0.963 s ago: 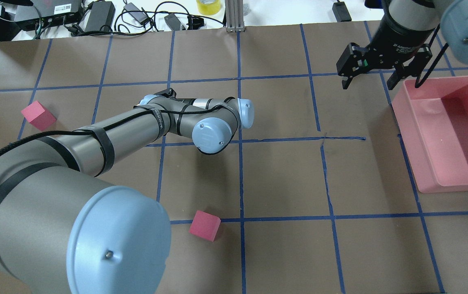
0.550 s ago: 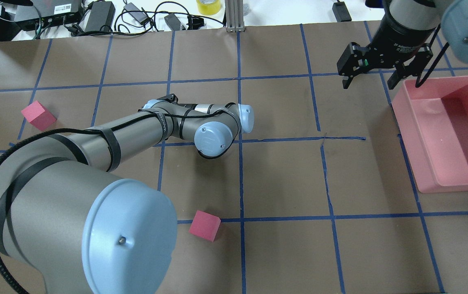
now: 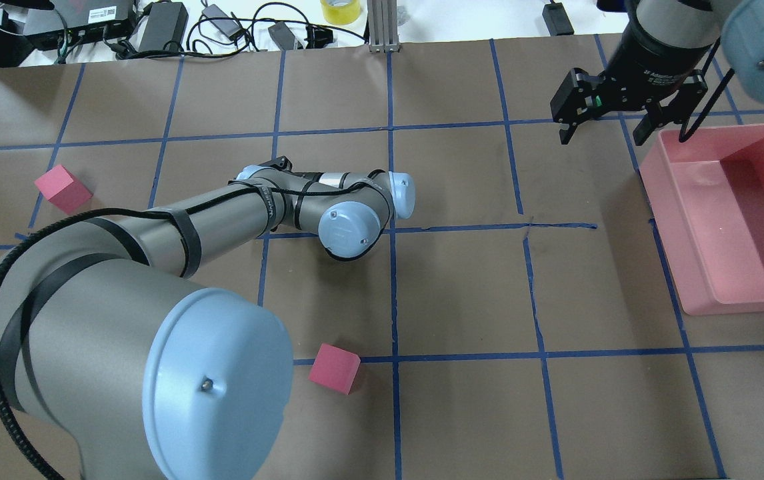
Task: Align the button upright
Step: 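Rotate the left wrist to turn the held button cap-down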
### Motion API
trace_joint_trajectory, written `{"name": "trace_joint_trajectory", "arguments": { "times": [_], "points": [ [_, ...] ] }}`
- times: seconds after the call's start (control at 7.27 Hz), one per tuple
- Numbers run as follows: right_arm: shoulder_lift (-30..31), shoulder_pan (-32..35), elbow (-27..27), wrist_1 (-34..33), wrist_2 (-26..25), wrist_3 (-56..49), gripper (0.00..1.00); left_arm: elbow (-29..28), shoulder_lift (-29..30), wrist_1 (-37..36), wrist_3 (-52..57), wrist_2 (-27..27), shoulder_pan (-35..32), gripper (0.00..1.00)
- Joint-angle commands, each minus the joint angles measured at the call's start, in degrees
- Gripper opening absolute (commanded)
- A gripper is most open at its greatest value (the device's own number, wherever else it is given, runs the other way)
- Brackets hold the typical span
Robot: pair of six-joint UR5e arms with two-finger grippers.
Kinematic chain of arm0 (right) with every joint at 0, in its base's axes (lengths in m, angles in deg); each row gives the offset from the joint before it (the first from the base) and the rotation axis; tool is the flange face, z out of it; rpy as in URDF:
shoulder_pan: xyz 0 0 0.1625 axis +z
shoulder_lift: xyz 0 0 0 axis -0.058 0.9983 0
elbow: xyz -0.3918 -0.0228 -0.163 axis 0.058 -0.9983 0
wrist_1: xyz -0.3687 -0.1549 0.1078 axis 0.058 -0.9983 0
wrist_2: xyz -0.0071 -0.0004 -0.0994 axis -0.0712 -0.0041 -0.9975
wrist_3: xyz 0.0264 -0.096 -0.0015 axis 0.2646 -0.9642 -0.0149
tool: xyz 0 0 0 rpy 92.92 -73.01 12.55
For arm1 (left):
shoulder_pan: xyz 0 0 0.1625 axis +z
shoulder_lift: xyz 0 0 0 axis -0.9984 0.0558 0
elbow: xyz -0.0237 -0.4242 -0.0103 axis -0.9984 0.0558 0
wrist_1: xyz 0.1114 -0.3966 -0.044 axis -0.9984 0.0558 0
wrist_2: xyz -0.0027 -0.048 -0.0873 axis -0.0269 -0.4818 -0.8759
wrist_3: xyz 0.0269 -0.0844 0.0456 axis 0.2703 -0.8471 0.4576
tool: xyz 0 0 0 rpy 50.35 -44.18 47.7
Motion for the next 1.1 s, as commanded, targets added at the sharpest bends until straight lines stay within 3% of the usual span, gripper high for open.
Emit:
{"name": "trace_joint_trajectory", "arguments": {
  "times": [0.0,0.69,0.96],
  "points": [
    [0.0,0.0,-0.1,0.0,0.0,0.0,1.00,0.0,0.0,0.0,0.0,0.0,0.0,0.00],
    [0.0,0.0,-0.1,0.0,0.0,0.0,1.00,0.0,-0.2,-0.3,0.0,0.0,-0.1,0.00],
    [0.0,0.0,-0.1,0.1,0.0,0.0,1.00,-0.9,-1.1,-0.2,0.3,-2.2,-3.8,0.00]
  ]
}}
